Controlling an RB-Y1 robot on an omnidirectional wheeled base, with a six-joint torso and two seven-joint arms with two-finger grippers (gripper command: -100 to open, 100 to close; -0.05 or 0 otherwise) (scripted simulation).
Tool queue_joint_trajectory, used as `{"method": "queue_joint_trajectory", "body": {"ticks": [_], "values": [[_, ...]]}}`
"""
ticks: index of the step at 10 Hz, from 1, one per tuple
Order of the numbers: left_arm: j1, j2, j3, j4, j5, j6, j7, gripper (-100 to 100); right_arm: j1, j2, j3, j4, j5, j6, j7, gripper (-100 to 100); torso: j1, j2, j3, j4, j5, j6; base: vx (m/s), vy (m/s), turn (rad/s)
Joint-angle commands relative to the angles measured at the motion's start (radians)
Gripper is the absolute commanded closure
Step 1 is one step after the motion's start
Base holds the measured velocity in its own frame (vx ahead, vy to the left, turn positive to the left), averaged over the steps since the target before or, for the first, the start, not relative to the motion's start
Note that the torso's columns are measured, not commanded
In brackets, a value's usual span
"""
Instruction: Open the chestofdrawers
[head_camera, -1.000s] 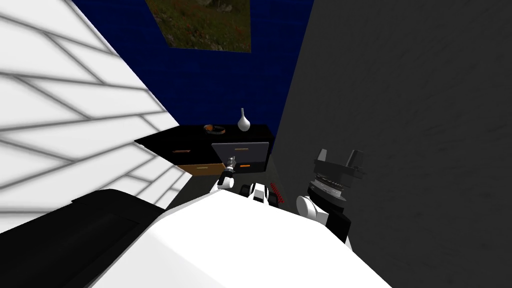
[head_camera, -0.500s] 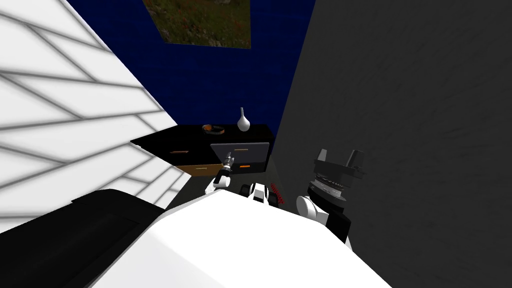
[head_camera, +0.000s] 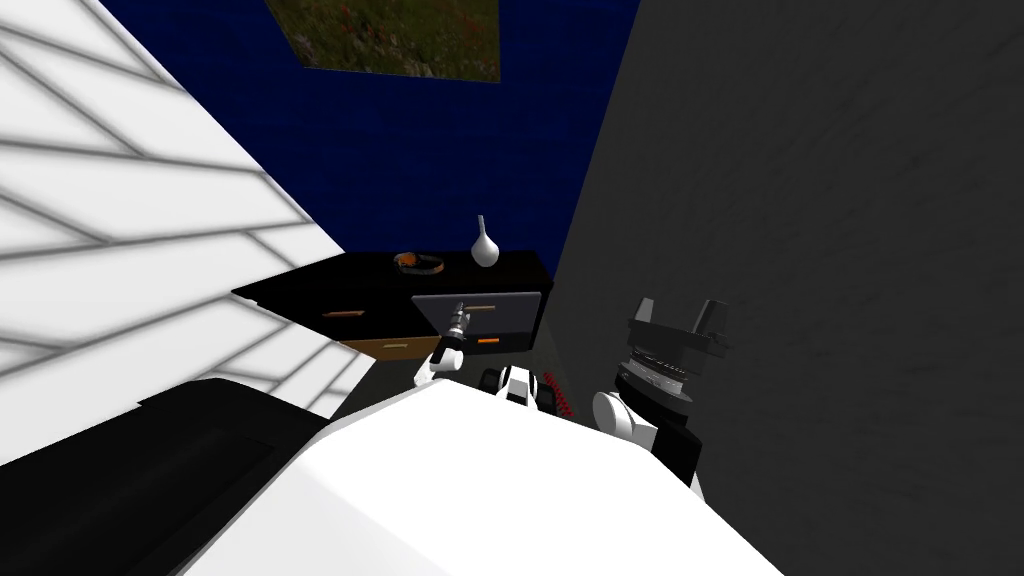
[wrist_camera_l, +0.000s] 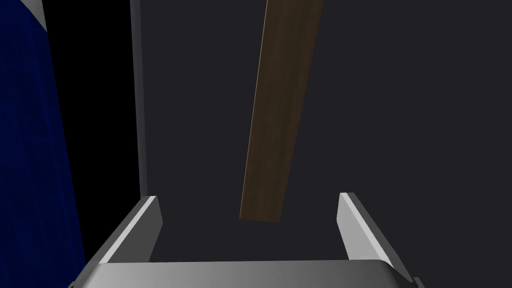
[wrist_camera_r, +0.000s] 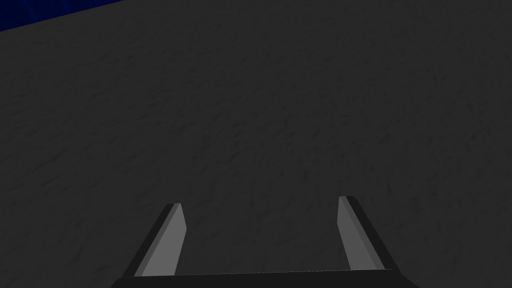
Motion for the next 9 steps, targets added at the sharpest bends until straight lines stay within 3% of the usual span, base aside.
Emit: {"method": "queue_joint_trajectory", "body": {"ticks": [1,3,4,9], "values": [[0.0,-0.056,0.001,-0.004,0.0,0.006,-0.001,-100,0.0,0.0,0.0,0.0,0.0,0.0,0.0,0,-0.001,0.003,0.002,0.001,0.0,0.0,0.009,-0.002,0.002],[0.0,-0.044,0.0,-0.003,0.0,0.005,-0.001,-100,0.0,0.0,0.0,0.0,0.0,0.0,0.0,0,0.001,0.0,0.0,0.0,0.0,0.0,0.0,0.0,0.0],[0.0,-0.043,0.0,-0.003,0.0,0.005,-0.001,100,0.0,0.0,0.0,0.0,0.0,0.0,0.0,0,0.001,-0.003,-0.002,-0.001,0.0,0.0,0.0,0.0,0.0],[0.025,-0.041,-0.008,-0.037,0.003,0.017,0.0,100,-0.001,0.0,0.0,0.0,0.0,0.0,0.0,0,0.001,-0.001,-0.001,0.0,0.0,0.0,-0.16,-0.047,0.011]]}}
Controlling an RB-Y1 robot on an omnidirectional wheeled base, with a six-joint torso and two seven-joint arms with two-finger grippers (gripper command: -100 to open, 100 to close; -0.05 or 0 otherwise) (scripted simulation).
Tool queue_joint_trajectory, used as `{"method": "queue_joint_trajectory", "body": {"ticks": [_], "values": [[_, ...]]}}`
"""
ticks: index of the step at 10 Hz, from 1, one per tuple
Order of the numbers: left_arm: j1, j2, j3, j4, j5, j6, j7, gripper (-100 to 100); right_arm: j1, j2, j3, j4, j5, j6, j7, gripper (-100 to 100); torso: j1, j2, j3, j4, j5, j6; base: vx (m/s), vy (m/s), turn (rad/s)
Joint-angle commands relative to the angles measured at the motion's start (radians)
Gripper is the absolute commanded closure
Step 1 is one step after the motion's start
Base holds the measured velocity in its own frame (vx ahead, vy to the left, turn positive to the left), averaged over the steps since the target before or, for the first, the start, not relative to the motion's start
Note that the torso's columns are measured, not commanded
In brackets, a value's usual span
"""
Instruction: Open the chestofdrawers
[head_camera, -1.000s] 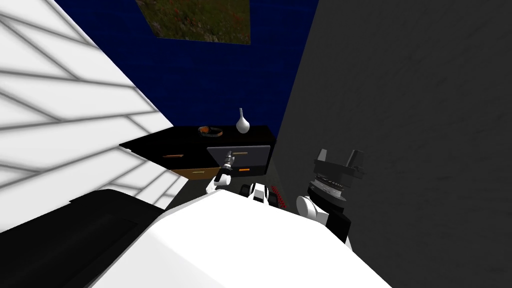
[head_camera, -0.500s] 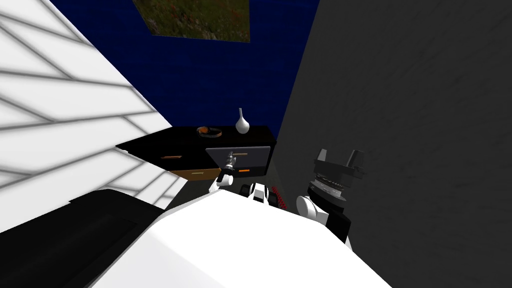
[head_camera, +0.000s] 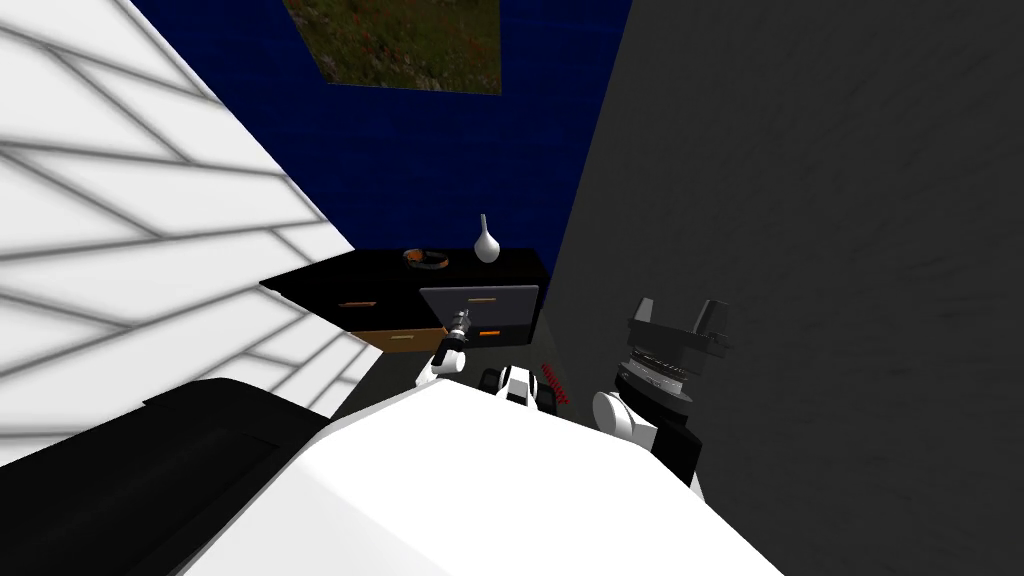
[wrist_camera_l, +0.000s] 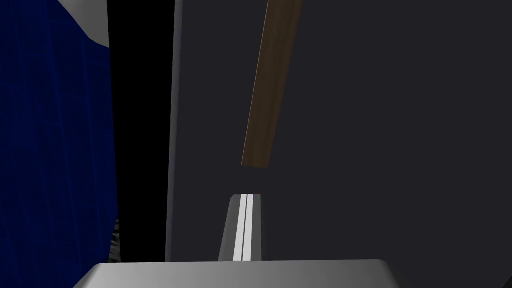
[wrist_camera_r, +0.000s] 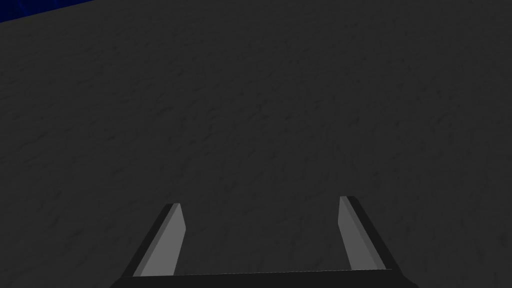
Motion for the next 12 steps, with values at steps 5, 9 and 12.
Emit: {"method": "queue_joint_trajectory", "body": {"ticks": [5,9,12], "values": [[-0.01,0.078,0.005,0.009,0.002,-0.005,0.002,-100,0.001,0.0,0.0,0.0,0.0,0.0,0.0,0,0.0,-0.003,-0.002,-0.001,0.0,0.0,0.042,0.007,-0.003],[-0.026,0.031,0.01,0.034,0.002,-0.01,0.003,-100,0.001,0.0,0.0,0.0,0.0,0.0,0.0,0,0.0,-0.001,-0.001,-0.001,0.0,0.0,0.142,0.037,-0.007],[-0.024,0.008,0.01,0.03,0.002,-0.007,0.004,-100,0.0,0.0,0.0,0.0,0.0,0.0,0.0,0,-0.001,0.003,0.002,0.001,0.0,0.0,0.008,0.007,0.0]]}}
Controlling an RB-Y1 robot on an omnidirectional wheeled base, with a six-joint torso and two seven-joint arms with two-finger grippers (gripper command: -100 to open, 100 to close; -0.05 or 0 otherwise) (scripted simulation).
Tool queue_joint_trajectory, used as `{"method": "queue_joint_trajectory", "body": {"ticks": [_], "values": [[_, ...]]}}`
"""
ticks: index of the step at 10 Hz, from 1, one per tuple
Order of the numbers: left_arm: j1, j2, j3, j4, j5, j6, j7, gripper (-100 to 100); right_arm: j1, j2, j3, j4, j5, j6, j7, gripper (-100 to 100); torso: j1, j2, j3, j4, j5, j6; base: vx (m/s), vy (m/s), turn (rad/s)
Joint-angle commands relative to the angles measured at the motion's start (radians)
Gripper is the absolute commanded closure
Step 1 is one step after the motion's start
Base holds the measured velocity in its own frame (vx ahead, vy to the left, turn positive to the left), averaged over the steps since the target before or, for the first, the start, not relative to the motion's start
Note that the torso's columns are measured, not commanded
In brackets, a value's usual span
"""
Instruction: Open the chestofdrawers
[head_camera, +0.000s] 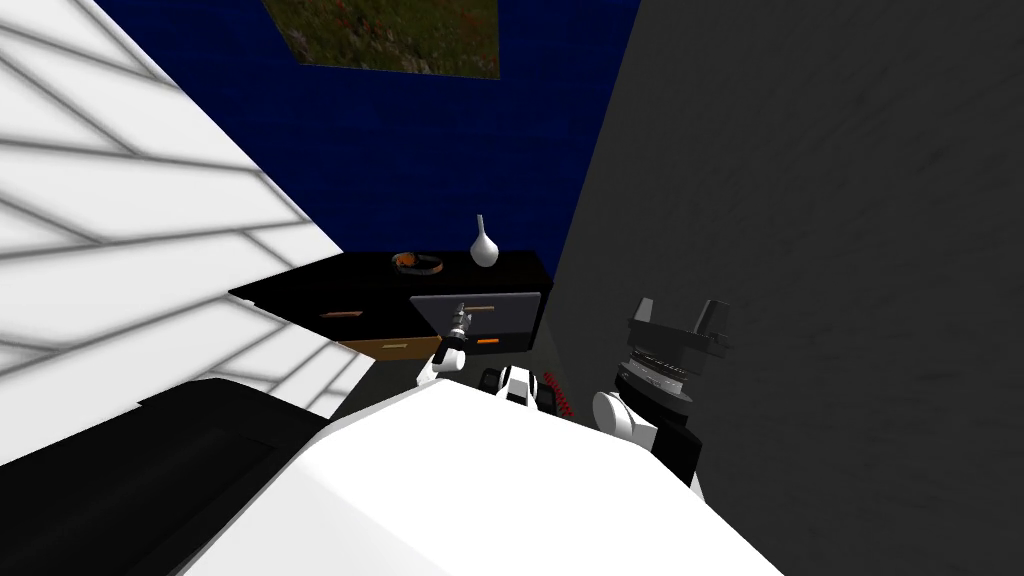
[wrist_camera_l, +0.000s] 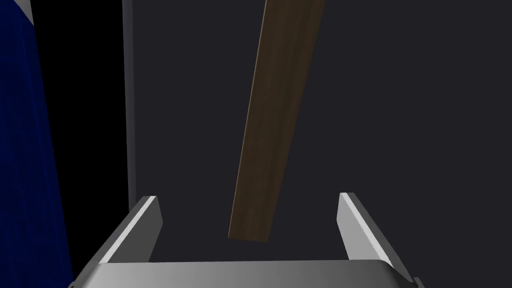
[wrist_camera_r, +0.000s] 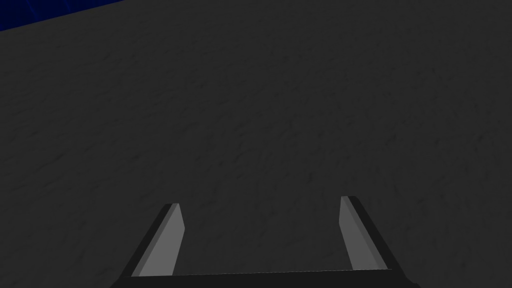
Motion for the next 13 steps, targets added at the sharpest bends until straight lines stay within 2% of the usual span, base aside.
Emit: {"method": "queue_joint_trajectory", "body": {"ticks": [1,2,3,4,5,6,8,9,10,11,12,13], "values": [[0.0,-0.002,0.0,0.001,0.0,0.0,0.0,-100,0.0,0.0,0.0,0.0,0.0,0.0,0.0,0,0.001,-0.003,-0.002,-0.001,0.0,0.0,0.0,0.0,0.0],[0.0,-0.002,0.0,0.001,0.0,0.0,0.0,100,0.0,0.0,0.0,0.0,0.0,0.0,0.0,0,0.001,-0.005,-0.003,-0.002,0.0,0.0,0.0,0.0,0.0],[-0.05,0.012,-0.006,0.051,-0.005,-0.019,0.013,100,0.0,0.0,0.0,0.0,0.0,0.0,0.0,0,0.002,-0.006,-0.004,-0.002,0.0,0.0,-0.081,-0.04,0.128],[-0.078,0.012,-0.006,0.083,-0.005,-0.019,0.013,100,0.0,0.0,0.0,0.0,0.0,0.0,0.0,0,-0.001,0.0,-0.001,0.001,-0.002,-0.002,-0.1,-0.04,0.103],[-0.078,0.012,-0.006,0.094,-0.005,-0.019,0.013,100,0.0,0.0,0.0,0.0,0.0,0.0,0.0,0,-0.001,0.001,0.0,0.001,0.0,0.0,-0.053,-0.011,0.003],[-0.124,0.025,-0.012,0.134,-0.009,-0.037,0.026,100,0.0,0.0,0.0,0.0,0.0,0.0,0.0,0,0.001,-0.004,-0.002,-0.001,0.001,0.002,-0.098,-0.026,0.122],[-0.156,0.025,-0.012,0.187,-0.009,-0.037,0.026,100,0.0,0.0,0.0,0.0,0.0,0.0,0.0,0,0.001,-0.005,-0.003,-0.001,0.001,0.001,-0.067,-0.012,0.04],[-0.197,0.038,-0.018,0.22,-0.014,-0.055,0.039,100,0.0,0.0,0.0,0.0,0.0,0.0,0.0,0,0.001,-0.008,-0.005,-0.002,0.002,0.002,-0.088,-0.019,0.127],[-0.228,0.038,-0.018,0.25,-0.014,-0.055,0.039,100,0.0,0.0,0.0,0.0,0.0,0.0,0.0,0,0.0,-0.006,-0.004,-0.002,0.001,0.001,-0.09,-0.026,0.079],[-0.233,0.038,-0.018,0.28,-0.014,-0.055,0.039,100,0.0,0.0,0.0,0.0,0.0,0.0,0.0,0,0.0,-0.005,-0.003,-0.001,0.001,0.002,-0.035,-0.01,0.008],[-0.279,0.052,-0.024,0.309,-0.019,-0.073,0.052,100,0.0,0.0,0.0,0.0,0.0,0.0,0.0,0,0.0,-0.008,-0.005,-0.003,0.002,0.004,-0.079,-0.024,0.124],[-0.311,0.052,-0.024,0.347,-0.019,-0.073,0.052,100,0.0,0.0,0.0,0.0,0.0,0.0,0.0,0,0.0,-0.006,-0.004,-0.002,0.001,0.002,-0.088,-0.026,0.093]]}}
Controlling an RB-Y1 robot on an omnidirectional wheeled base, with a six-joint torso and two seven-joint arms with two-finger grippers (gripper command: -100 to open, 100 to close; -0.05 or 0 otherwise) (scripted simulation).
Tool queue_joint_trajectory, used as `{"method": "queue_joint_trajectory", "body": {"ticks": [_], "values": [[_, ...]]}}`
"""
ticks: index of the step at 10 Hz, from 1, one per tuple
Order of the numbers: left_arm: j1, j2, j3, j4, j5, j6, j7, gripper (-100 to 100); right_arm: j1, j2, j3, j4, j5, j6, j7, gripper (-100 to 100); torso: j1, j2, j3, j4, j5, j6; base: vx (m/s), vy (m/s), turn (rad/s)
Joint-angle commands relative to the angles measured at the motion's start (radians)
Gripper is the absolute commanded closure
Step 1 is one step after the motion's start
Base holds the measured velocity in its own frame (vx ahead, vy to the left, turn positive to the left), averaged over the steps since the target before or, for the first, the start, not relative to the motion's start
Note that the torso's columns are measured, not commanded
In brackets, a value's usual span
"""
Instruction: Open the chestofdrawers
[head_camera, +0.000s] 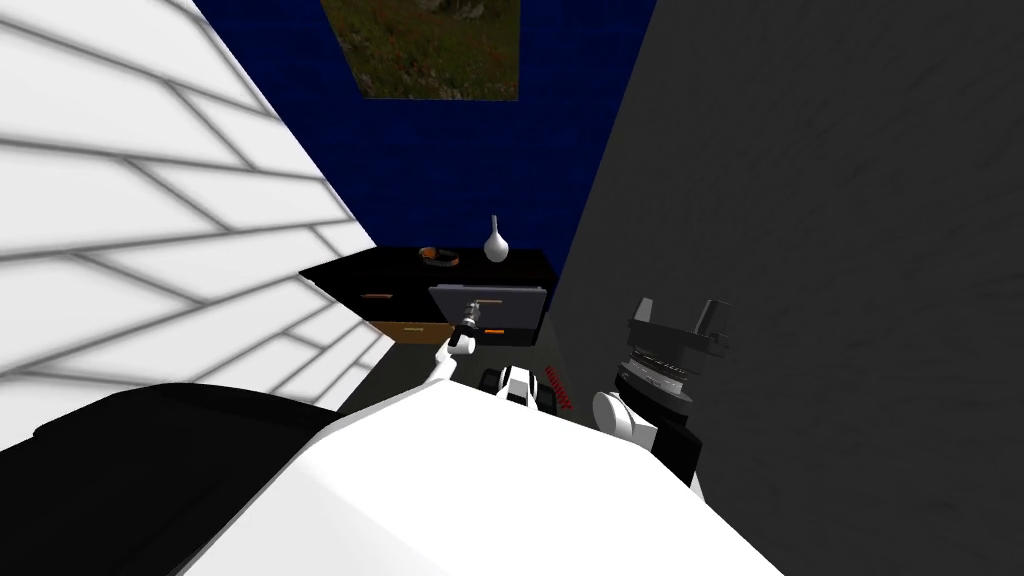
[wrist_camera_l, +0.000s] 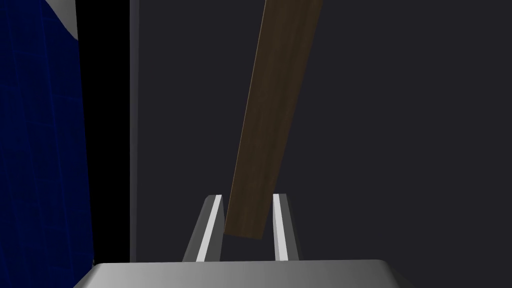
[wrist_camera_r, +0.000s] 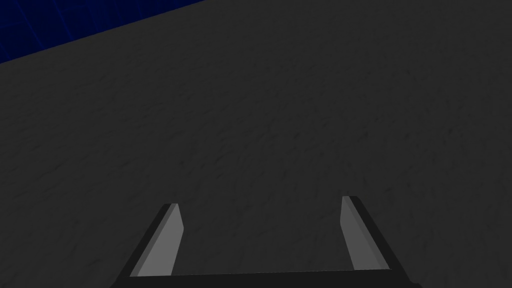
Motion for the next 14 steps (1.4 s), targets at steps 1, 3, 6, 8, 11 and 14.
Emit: {"method": "queue_joint_trajectory", "body": {"ticks": [1,3,6,8,11,14], "values": [[-0.047,0.003,-0.007,0.077,-0.002,-0.01,0.009,100,0.0,0.0,0.0,0.0,0.0,0.0,0.0,0,-0.001,0.001,0.001,0.0,0.001,0.002,-0.043,-0.01,0.002],[-0.124,0.016,-0.013,0.144,-0.007,-0.028,0.022,100,0.0,0.0,0.0,0.0,0.0,0.0,0.0,0,0.0,0.0,0.0,-0.001,0.0,0.001,-0.105,-0.023,0.085],[-0.194,0.03,-0.019,0.223,-0.012,-0.046,0.035,100,0.0,0.0,0.0,0.0,0.0,0.0,0.0,0,0.0,-0.001,-0.001,-0.001,0.0,0.001,-0.072,-0.02,0.075],[-0.202,0.03,-0.019,0.263,-0.012,-0.046,0.035,100,0.0,0.0,0.0,0.0,0.0,0.0,0.0,0,-0.001,-0.001,0.0,0.0,0.0,0.003,-0.023,-0.005,-0.009],[-0.28,0.043,-0.025,0.356,-0.016,-0.064,0.048,100,0.0,0.0,0.0,0.0,0.0,0.0,0.0,0,-0.001,0.002,0.001,0.0,0.0,0.002,-0.066,-0.018,0.071],[-0.357,0.057,-0.031,0.449,-0.021,-0.082,0.061,100,0.0,0.0,0.0,0.0,0.0,0.0,0.0,0,0.0,0.002,0.001,0.002,-0.001,0.0,-0.077,-0.017,0.063]]}}
